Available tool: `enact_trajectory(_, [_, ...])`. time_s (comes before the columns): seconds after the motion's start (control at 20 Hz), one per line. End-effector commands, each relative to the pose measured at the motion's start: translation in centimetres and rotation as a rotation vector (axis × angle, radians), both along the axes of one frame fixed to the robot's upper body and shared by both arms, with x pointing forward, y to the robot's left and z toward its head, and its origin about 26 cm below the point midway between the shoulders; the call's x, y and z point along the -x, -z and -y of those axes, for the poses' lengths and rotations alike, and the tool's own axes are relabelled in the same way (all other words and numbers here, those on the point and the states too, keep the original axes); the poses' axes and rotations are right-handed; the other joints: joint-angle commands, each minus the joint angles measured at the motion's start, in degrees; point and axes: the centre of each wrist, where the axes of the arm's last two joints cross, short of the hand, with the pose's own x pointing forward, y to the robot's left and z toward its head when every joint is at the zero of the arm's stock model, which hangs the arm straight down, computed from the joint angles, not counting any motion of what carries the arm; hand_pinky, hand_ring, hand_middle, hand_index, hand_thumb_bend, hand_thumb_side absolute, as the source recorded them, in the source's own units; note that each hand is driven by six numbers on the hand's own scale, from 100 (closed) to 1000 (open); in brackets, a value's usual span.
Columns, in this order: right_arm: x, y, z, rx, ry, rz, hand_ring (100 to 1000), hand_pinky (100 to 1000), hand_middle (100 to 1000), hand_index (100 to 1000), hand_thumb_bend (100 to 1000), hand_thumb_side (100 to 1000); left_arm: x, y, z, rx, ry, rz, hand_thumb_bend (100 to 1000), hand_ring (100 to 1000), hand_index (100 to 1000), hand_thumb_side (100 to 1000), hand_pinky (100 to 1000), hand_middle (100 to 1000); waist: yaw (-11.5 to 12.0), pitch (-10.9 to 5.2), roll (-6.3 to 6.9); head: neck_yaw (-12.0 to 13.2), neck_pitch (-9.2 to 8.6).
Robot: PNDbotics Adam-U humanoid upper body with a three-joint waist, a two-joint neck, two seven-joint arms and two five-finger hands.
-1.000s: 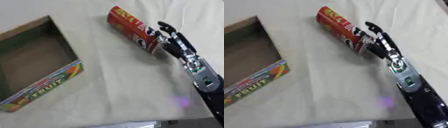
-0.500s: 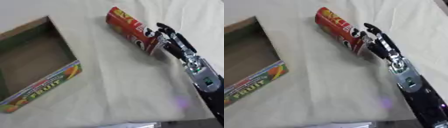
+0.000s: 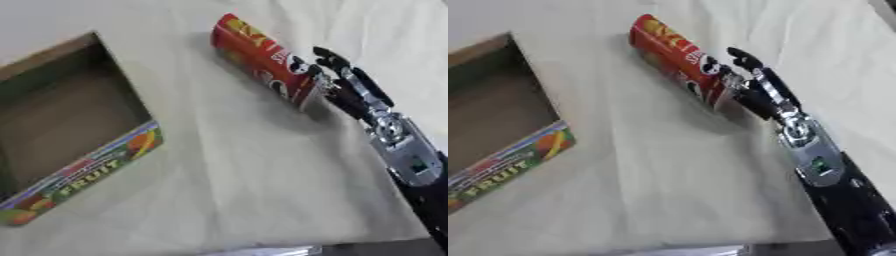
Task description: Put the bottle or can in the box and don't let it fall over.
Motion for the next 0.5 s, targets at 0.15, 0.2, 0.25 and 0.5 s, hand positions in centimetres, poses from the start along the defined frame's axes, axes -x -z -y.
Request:
enact_trajectory(0.15, [0.29,-1.38,-0.08,0.0,0.023,0.064,1000,636,1000,1000,100,855,0.08,-0.74,-0.13,-0.017,0.005,0.024,259,802,698,637,426,893,0.01,-0.12,0.24,0.1,-0.53])
enact_trajectory(0.2, [0.29,-1.4,-0.14,0.0,0.023,0.064,1000,636,1000,1000,100,854,0.07,-0.75,-0.12,-0.017,0.006,0.025,259,802,698,637,426,893,0.04,-0.13,0.23,0.08,-0.54])
enact_trajectory(0.25, [0.28,-1.43,-0.2,-0.001,0.022,0.065,1000,636,1000,1000,100,854,0.07,-0.75,-0.11,-0.017,0.007,0.025,258,802,698,638,426,893,0.07,-0.12,0.22,0.08,-0.56])
enact_trajectory(0.5, [0.21,-1.43,-0.42,-0.003,0.014,0.064,1000,635,1000,1000,100,854,0.06,-0.77,-0.09,-0.017,0.009,0.025,256,803,698,639,427,894,0.2,-0.04,0.16,-0.01,-0.59])
